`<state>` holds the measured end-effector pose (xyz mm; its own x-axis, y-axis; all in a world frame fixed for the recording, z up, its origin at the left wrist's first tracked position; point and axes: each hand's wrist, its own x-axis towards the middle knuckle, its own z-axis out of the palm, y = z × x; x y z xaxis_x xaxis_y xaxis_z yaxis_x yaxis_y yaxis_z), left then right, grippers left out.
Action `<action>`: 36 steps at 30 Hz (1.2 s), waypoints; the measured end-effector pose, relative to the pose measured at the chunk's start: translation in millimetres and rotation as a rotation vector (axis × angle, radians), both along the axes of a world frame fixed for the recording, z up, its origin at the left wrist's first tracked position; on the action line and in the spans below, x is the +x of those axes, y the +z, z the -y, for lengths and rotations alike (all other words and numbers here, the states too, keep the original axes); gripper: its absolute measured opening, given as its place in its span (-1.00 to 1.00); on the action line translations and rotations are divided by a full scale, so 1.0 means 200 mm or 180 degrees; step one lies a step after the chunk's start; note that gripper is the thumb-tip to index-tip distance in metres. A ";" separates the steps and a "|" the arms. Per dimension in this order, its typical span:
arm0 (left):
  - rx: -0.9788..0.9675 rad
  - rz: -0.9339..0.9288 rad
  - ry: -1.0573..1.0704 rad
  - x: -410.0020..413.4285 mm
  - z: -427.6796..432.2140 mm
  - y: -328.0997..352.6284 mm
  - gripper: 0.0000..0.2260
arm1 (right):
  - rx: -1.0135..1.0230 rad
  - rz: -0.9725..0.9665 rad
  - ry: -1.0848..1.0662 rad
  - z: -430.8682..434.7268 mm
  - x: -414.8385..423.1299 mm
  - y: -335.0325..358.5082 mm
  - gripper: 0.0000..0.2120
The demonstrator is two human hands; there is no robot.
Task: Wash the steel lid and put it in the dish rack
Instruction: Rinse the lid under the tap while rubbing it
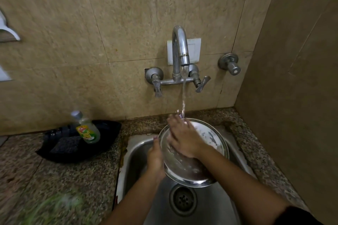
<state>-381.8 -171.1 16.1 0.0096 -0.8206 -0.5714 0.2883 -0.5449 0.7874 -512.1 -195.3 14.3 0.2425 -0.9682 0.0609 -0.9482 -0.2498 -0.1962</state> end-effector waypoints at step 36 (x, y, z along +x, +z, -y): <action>-0.2154 0.0898 -0.1738 0.09 0.22 0.21 -0.82 | -0.0590 -0.0326 0.1260 0.18 -0.07 0.43 -0.58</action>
<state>-363.0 -214.1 57.5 -0.4119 -0.9112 -0.0022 -0.1256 0.0544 0.9906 -526.8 -231.7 100.3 0.6058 -0.7747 0.1810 -0.7848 -0.6193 -0.0240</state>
